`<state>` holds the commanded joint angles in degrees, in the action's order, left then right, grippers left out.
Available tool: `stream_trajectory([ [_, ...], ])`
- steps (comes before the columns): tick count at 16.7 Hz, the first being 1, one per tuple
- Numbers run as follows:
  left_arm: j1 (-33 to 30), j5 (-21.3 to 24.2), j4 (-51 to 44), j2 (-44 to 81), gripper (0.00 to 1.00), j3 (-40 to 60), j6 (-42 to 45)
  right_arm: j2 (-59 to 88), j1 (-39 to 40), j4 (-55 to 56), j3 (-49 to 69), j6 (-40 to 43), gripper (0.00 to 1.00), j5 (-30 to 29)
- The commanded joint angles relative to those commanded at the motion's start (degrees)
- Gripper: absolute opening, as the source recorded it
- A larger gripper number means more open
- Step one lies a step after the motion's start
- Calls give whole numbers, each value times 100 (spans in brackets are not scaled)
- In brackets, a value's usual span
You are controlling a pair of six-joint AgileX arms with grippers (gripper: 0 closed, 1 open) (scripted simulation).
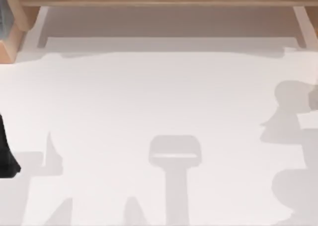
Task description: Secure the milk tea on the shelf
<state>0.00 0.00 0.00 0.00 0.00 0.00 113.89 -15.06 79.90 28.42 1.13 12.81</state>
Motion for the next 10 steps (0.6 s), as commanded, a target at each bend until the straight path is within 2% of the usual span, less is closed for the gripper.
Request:
stream_trajectory([
  [6,0,0,0,0,100,0,0,120,60,-100,215,-5,100,-61],
  [10,0,0,0,0,100,0,0,120,60,-100,215,-5,70,-61],
])
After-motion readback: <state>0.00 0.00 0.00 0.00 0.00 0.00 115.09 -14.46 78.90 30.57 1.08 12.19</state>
